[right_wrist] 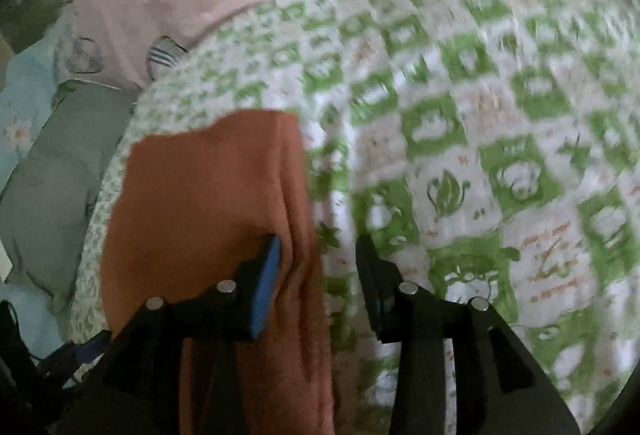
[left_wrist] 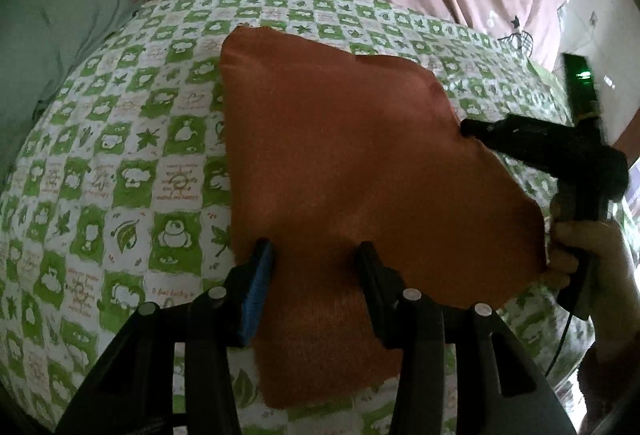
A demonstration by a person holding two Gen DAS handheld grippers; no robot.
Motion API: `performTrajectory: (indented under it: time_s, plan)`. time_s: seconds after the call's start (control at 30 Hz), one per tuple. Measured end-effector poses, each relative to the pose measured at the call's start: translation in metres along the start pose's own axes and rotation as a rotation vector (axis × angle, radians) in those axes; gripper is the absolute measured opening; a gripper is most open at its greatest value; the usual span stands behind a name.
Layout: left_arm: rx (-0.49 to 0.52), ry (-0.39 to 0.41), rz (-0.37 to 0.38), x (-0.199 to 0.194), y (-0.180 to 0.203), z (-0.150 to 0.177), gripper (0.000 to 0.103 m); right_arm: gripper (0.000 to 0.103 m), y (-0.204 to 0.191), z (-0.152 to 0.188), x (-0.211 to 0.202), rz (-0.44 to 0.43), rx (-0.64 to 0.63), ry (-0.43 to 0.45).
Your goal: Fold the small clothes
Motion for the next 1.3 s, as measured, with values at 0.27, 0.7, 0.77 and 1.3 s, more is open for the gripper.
performTrajectory:
  time_s: [0.27, 0.7, 0.77, 1.3]
  plan:
    - [0.001, 0.003, -0.019, -0.010, -0.001, 0.017, 0.044, 0.040, -0.065, 0.035, -0.030, -0.183, -0.127, -0.067]
    - [-0.078, -0.054, -0.073, -0.009, -0.012, 0.034, 0.054, 0.041, -0.046, 0.062, -0.043, -0.151, -0.050, -0.073]
    - [-0.075, -0.059, -0.090, -0.011, -0.011, 0.038, 0.054, 0.041, -0.046, 0.068, -0.049, -0.142, -0.060, -0.068]
    - [-0.066, -0.050, -0.144, -0.036, -0.007, 0.070, 0.054, 0.042, -0.043, 0.115, -0.088, -0.119, -0.084, -0.034]
Point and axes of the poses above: each gripper's, at about its wrist camera, not at the fingertips, and x roughly the way its jaws point, y to its right, z to its underside, the point moved 9 cm from there along x, roughly the way its jaws point, and after that the axes turned 2 degrees about x, right-handed, at the moved point
